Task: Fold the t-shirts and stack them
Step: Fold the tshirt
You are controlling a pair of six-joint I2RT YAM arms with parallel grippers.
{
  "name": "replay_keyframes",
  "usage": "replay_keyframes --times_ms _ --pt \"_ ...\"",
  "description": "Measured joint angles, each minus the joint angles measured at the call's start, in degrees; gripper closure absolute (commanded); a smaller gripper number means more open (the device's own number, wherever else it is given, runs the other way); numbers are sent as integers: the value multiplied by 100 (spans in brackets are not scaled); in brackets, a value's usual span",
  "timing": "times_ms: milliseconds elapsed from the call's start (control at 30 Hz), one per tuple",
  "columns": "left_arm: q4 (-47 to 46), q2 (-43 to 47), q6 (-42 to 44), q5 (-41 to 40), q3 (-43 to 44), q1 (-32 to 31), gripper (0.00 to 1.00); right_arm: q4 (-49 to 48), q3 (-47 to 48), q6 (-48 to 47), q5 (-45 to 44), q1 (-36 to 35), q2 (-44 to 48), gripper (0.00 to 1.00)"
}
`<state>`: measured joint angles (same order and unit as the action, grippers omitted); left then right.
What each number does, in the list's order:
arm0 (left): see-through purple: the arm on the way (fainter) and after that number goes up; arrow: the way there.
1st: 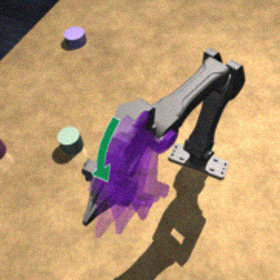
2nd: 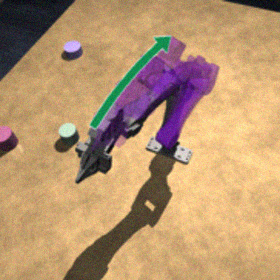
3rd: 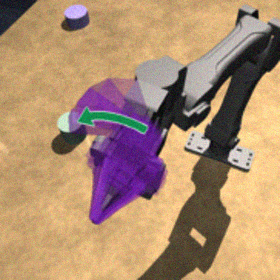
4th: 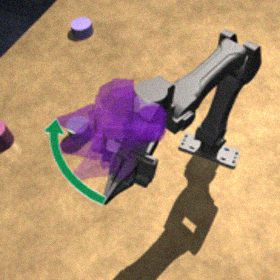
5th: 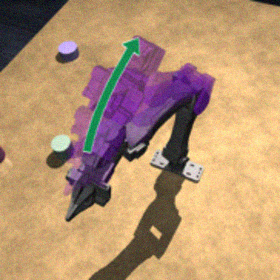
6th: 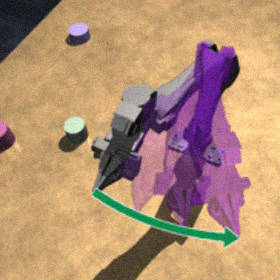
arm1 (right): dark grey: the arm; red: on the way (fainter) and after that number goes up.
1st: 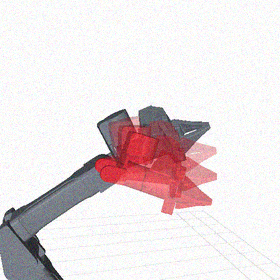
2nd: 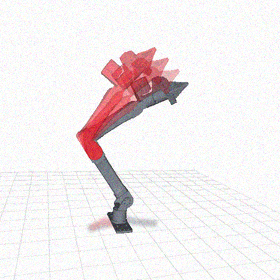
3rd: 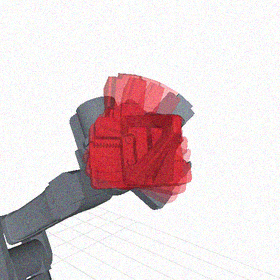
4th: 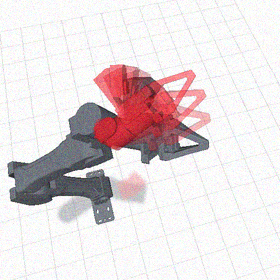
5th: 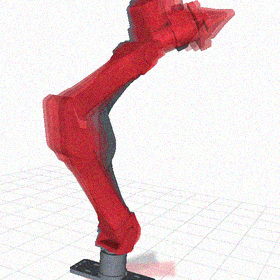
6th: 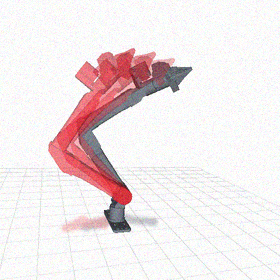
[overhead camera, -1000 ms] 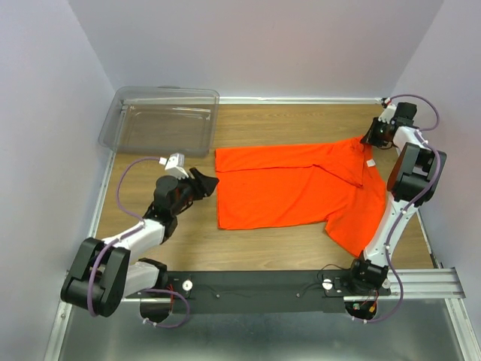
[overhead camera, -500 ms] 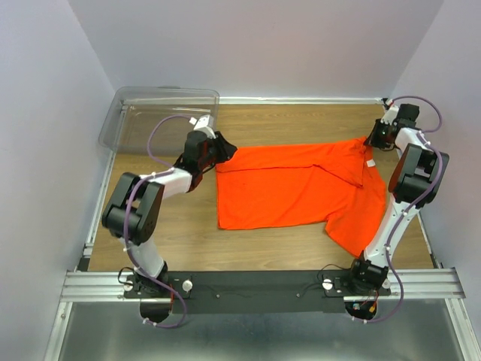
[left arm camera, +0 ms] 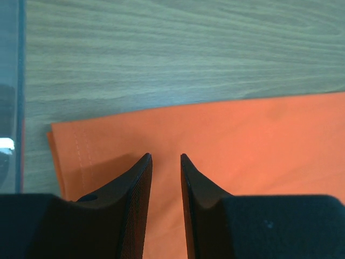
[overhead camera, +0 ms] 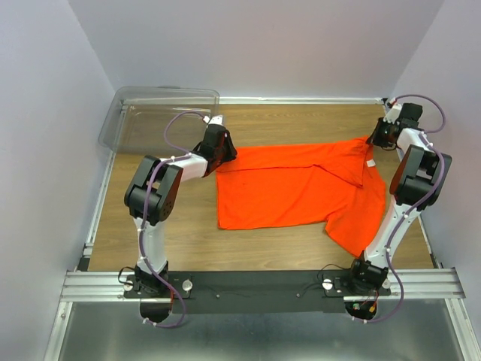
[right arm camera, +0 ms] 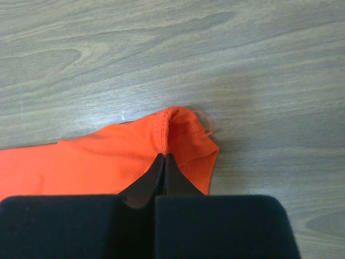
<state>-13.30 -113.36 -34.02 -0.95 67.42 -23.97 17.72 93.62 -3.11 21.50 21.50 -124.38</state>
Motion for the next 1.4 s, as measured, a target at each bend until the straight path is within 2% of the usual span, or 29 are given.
replay_keyframes --times_ms 267,900,1033,1067,1200,1400 --pt "356 -210 44 -87 116 -2 65 -33 -160 -94 -273 0 111 99" --pt "444 -334 59 -76 299 55 65 -118 -855 -365 -518 164 782 99" --pt "439 -350 59 -52 315 70 65 -116 -973 -444 -540 201 782 72" --pt "437 -354 61 -48 319 70 65 -116 -981 -448 -538 212 782 69" --pt "435 -365 61 -31 330 76 65 -138 -979 -400 -415 264 780 63" --pt "433 -374 66 9 341 87 65 -122 -802 -149 -35 291 769 62"
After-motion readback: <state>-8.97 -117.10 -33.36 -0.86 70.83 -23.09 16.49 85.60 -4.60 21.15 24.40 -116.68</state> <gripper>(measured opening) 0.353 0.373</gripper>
